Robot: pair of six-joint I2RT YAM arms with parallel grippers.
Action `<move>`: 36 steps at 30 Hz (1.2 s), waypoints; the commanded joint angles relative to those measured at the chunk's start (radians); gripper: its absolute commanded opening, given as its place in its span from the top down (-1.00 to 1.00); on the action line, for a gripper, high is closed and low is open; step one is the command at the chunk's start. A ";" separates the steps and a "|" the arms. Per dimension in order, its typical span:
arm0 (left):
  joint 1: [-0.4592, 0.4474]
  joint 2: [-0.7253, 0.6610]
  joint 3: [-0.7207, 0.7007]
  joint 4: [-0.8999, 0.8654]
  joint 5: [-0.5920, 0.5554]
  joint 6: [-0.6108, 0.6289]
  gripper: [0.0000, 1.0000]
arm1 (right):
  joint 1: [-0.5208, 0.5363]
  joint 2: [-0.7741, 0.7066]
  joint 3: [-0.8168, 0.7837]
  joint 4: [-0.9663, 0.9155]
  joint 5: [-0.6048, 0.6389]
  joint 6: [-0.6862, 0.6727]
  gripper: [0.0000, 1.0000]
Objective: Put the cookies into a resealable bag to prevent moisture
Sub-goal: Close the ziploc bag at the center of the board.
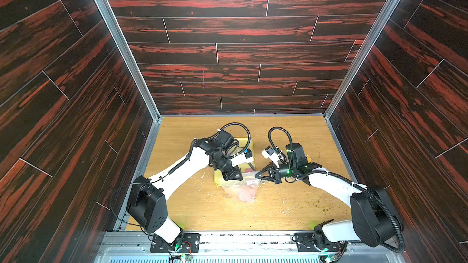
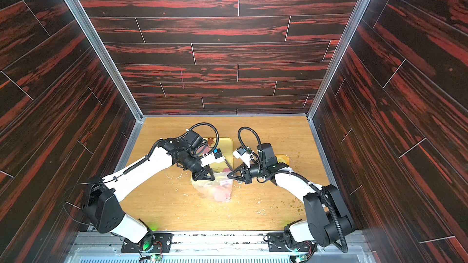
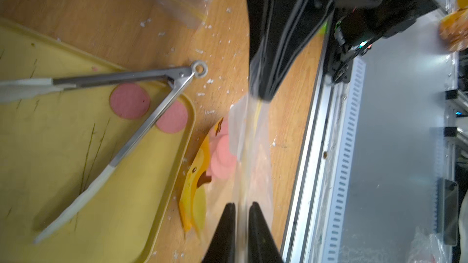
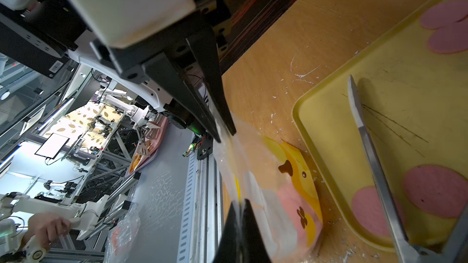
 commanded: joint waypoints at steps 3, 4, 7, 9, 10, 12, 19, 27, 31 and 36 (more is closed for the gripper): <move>0.022 -0.063 -0.015 -0.081 -0.034 0.019 1.00 | -0.013 -0.021 -0.021 -0.016 -0.019 -0.021 1.00; 0.025 -0.067 -0.018 -0.089 -0.038 0.019 1.00 | -0.015 -0.020 -0.021 -0.015 -0.021 -0.021 1.00; 0.033 -0.083 -0.031 -0.091 -0.070 0.016 0.66 | -0.016 -0.020 -0.023 -0.015 -0.022 -0.021 1.00; 0.042 -0.094 -0.032 -0.093 -0.065 0.014 1.00 | -0.017 -0.019 -0.025 -0.015 -0.021 -0.022 1.00; 0.047 -0.099 -0.035 -0.096 -0.066 0.012 1.00 | -0.019 -0.019 -0.026 -0.016 -0.022 -0.022 1.00; 0.053 -0.107 -0.038 -0.109 -0.070 0.013 1.00 | -0.021 -0.018 -0.026 -0.016 -0.023 -0.022 1.00; 0.072 -0.136 -0.063 -0.122 -0.093 0.010 1.00 | -0.026 -0.025 -0.031 -0.023 -0.022 -0.025 1.00; 0.088 -0.164 -0.087 -0.119 -0.091 0.004 1.00 | -0.031 -0.032 -0.037 -0.028 -0.027 -0.029 1.00; 0.095 -0.183 -0.117 -0.103 -0.106 -0.004 0.59 | -0.034 -0.033 -0.039 -0.025 -0.033 -0.030 1.00; 0.104 -0.208 -0.128 -0.086 -0.061 -0.006 1.00 | -0.038 -0.030 -0.035 -0.031 -0.028 -0.038 1.00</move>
